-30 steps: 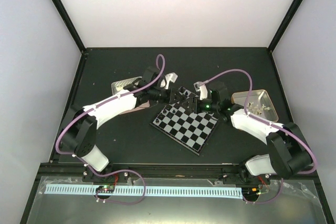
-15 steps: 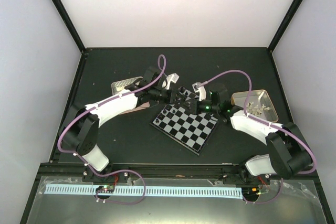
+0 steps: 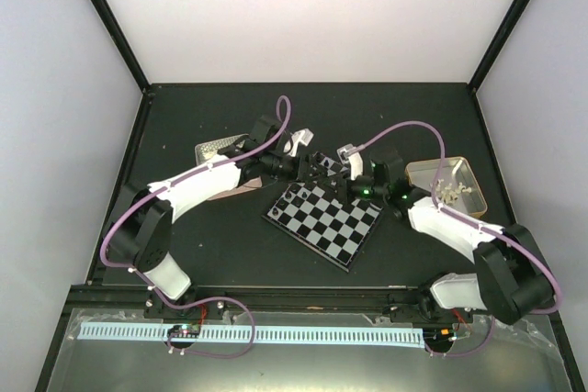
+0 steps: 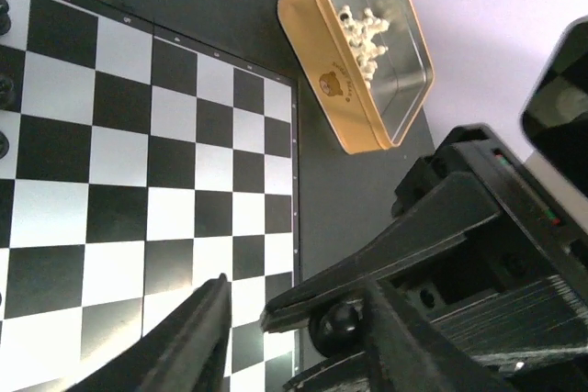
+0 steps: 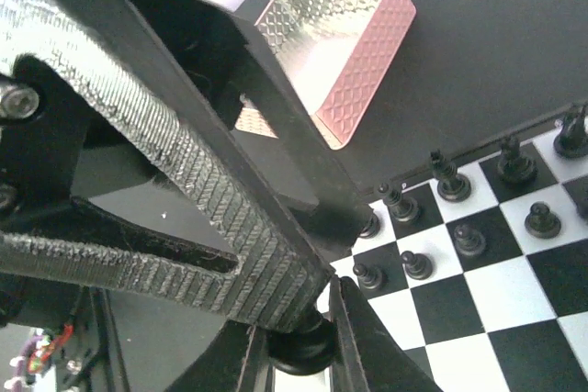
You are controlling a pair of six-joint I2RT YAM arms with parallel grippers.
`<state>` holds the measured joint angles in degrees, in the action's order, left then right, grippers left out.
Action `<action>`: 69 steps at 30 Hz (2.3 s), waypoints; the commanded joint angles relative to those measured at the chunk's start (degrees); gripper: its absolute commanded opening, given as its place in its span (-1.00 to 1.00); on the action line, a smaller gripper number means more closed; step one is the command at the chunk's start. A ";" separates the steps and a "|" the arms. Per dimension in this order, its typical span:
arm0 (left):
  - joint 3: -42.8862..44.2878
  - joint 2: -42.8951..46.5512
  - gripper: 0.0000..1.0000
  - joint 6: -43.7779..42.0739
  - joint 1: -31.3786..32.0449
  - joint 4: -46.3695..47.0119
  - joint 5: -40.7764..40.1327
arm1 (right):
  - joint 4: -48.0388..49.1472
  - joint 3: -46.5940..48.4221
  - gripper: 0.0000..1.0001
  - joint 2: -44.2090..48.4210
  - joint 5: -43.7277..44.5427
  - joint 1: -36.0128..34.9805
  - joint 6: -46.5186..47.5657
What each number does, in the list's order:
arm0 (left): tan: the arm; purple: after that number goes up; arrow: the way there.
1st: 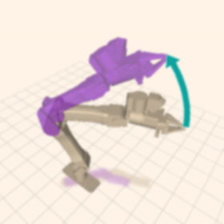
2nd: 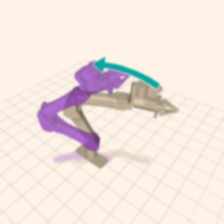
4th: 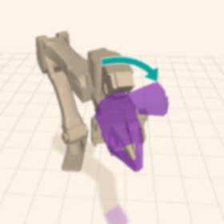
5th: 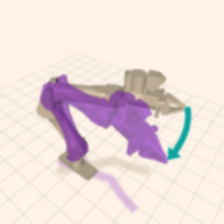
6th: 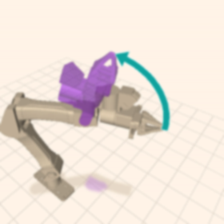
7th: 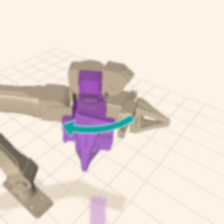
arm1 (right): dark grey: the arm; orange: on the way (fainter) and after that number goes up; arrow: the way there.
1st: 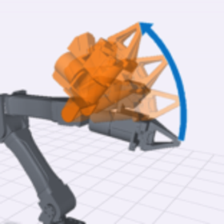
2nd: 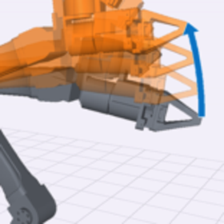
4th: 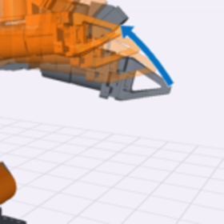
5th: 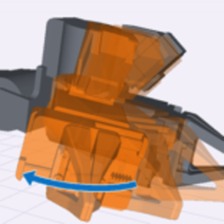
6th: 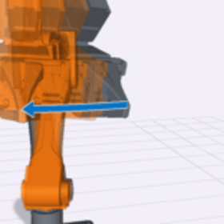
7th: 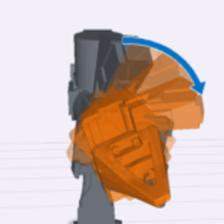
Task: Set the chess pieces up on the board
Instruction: Place the chess piece on the chessboard.
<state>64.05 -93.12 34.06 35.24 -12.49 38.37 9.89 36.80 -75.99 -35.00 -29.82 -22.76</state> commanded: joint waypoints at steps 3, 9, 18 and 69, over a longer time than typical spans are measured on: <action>7.18 1.05 -0.03 -3.21 -0.45 -10.76 2.95 | 2.36 -2.21 -0.97 4.80 1.66 0.07 10.68; 11.03 -0.87 -0.27 -4.49 -0.76 -15.26 10.85 | 3.59 -3.74 -0.97 6.07 1.20 0.03 14.14; 12.88 -3.45 -0.31 -7.50 -0.64 -20.89 13.22 | 3.75 -3.80 -0.97 6.20 0.36 -0.28 14.81; -18.96 11.63 -0.97 -8.24 15.20 -1.47 -42.22 | -5.92 -12.01 0.40 30.37 40.74 -1.20 -6.00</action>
<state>45.21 -79.02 26.09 48.12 -19.05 2.83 5.76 25.78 -45.32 -0.86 -30.83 -24.95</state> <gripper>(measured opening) 0.064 0.699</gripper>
